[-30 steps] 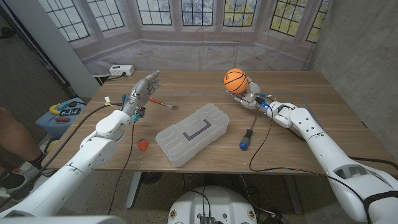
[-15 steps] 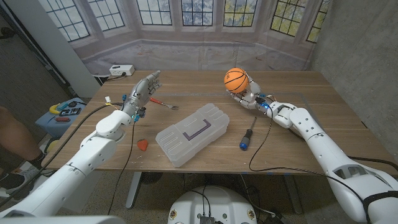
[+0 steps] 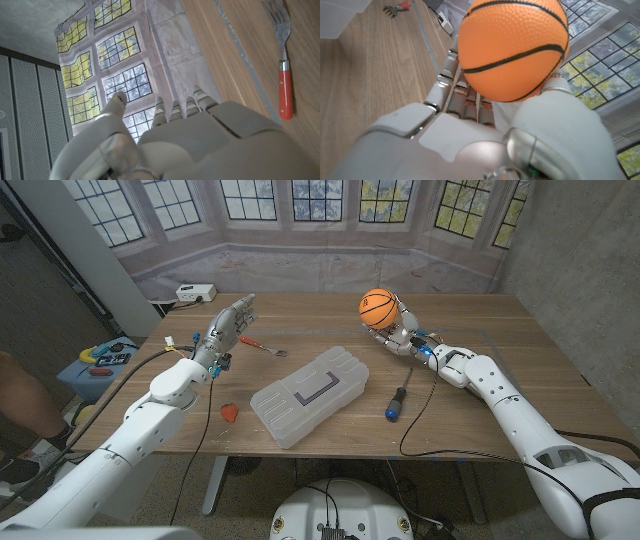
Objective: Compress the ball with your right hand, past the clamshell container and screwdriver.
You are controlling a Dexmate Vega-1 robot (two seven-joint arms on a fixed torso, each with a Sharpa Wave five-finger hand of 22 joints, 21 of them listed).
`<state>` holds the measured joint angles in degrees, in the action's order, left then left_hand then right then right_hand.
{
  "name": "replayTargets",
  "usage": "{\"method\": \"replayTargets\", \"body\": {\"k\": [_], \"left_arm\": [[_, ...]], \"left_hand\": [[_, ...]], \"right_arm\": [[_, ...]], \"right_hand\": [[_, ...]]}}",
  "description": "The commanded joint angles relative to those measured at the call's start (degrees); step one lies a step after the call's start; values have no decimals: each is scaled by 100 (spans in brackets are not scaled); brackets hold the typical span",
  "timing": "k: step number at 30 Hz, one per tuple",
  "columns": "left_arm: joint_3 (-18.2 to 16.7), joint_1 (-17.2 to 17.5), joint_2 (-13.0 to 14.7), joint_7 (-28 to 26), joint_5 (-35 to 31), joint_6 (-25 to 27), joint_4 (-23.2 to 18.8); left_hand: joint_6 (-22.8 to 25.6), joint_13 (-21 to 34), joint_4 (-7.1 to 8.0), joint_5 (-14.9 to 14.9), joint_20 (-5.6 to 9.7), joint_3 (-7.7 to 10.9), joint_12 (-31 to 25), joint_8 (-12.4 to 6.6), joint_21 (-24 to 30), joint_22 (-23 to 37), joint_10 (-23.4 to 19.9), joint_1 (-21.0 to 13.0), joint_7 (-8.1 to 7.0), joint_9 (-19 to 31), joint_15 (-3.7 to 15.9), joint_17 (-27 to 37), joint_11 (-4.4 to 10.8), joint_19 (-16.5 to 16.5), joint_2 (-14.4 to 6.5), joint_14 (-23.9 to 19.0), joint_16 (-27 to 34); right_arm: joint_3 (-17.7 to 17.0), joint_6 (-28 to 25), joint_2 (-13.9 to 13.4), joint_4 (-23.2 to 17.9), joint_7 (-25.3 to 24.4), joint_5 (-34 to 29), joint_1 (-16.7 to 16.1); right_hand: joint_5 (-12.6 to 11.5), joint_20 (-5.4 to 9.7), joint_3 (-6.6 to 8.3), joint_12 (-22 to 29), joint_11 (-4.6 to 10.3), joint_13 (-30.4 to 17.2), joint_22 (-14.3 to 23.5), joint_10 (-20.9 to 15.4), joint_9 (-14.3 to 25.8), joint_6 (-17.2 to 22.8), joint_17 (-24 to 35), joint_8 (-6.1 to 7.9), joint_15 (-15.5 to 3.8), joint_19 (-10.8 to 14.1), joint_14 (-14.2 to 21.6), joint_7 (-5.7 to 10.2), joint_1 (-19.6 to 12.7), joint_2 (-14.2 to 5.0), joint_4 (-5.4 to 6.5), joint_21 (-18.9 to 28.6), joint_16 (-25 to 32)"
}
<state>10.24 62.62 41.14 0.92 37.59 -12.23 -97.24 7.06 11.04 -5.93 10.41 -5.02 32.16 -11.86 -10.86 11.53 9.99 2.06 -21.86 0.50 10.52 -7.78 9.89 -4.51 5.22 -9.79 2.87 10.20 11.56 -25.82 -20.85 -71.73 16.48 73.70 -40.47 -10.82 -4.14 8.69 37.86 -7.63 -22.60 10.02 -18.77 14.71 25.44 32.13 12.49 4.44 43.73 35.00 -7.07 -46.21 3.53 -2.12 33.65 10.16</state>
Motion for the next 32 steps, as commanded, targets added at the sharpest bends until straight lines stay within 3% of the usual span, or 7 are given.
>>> {"method": "replayTargets", "body": {"k": [1,11,32], "left_arm": [[-19,44,-2,-8,4,-2,-38],[11,12,-40,14,12,-10,4],[113,-7,-75,-15,-50,32,-23]], "left_hand": [[15,17,-19,53,-53,21,-26,15,3,31,5,36,6,17,-42,7,-33,-20,-5,-5,18],[10,17,-19,53,-51,23,-26,15,3,31,5,39,-2,17,-41,7,-32,-21,2,-7,18],[9,17,-22,52,-44,21,-25,14,3,31,10,43,-9,17,-41,5,-31,-22,8,2,14]], "right_arm": [[-44,60,13,29,145,16,-47],[-49,99,14,129,321,1,-26],[-83,109,41,295,476,6,-5]], "right_hand": [[-31,-74,4,-83,-2,21,13,100,5,-45,-40,-18,48,-16,-57,8,28,21,-31,-57,17],[-33,-179,29,-422,79,178,11,467,-30,-269,-222,-81,111,-104,-282,1,3,0,-96,-171,28],[-27,-243,38,-583,87,285,13,529,-68,-427,-329,-111,135,-172,-402,-18,37,-35,-107,-250,42]]}}
